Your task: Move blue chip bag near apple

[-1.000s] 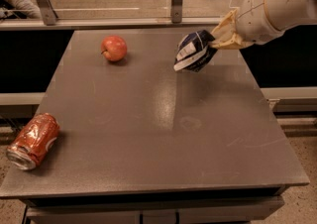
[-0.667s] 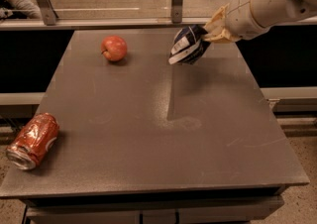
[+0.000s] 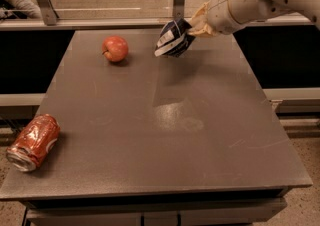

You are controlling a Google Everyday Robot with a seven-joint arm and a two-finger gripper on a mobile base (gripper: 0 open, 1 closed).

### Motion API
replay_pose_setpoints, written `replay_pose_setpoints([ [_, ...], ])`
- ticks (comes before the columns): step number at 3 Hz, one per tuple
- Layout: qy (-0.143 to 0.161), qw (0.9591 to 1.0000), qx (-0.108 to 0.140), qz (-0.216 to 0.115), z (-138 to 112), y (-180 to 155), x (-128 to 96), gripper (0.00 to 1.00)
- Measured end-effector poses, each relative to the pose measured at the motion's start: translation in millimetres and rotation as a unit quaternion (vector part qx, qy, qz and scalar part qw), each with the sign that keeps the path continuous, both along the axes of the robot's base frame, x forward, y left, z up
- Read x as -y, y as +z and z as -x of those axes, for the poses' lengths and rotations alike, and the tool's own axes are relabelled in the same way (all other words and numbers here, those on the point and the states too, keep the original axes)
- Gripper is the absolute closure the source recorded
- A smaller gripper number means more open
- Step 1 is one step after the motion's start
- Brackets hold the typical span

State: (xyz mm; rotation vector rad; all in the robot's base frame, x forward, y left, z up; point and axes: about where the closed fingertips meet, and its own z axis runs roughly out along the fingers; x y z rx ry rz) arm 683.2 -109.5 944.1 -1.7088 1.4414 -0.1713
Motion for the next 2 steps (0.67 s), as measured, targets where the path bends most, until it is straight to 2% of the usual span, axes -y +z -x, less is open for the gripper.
replay_pose_setpoints([
  [2,0.012,0.9999,0.012,0.0,-29.2,-10.7,-43.5,1.0],
])
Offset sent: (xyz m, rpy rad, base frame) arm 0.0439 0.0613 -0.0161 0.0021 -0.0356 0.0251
